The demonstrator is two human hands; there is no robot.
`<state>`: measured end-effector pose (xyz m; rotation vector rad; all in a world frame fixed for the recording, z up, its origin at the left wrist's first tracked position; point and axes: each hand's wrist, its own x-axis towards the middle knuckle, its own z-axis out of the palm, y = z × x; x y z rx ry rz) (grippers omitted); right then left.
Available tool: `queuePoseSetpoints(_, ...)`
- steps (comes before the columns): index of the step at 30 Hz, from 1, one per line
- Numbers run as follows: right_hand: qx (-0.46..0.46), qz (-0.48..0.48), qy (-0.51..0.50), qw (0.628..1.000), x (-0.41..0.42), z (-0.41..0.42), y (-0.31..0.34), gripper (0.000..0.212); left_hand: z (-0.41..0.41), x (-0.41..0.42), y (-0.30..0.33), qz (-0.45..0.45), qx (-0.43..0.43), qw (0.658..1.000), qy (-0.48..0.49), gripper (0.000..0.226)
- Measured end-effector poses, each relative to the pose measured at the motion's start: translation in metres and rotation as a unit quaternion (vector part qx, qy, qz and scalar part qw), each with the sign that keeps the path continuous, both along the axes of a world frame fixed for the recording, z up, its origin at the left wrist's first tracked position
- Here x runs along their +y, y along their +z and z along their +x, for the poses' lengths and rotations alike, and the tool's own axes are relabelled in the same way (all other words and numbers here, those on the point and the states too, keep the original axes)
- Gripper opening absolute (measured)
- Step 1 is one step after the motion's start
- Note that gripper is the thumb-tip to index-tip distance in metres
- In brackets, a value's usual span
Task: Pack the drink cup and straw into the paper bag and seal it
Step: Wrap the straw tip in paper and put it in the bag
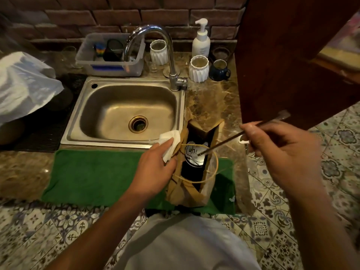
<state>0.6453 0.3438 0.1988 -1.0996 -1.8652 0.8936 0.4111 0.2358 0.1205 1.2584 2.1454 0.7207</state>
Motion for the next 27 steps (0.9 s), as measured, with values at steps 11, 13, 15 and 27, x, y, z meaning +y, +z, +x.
queuePoseSetpoints(11,-0.01,-0.013,-0.033,0.999,-0.015,-0.03,-0.022,0.02,-0.003,-0.006,-0.011,0.032,-0.123,0.991,0.049,0.062)
queuePoseSetpoints(13,0.018,-0.009,-0.048,0.999,-0.018,-0.03,-0.022,0.019,-0.004,-0.006,-0.011,0.031,-0.135,0.988,0.062,0.055)
queuePoseSetpoints(15,0.095,-0.004,-0.092,0.991,-0.024,-0.03,-0.017,0.017,-0.004,-0.006,-0.01,0.025,-0.13,0.99,0.059,0.049)
queuePoseSetpoints(27,-0.069,0.051,0.001,0.996,-0.024,-0.035,-0.028,0.021,-0.006,-0.007,0.0,0.012,-0.263,0.963,0.055,0.03)
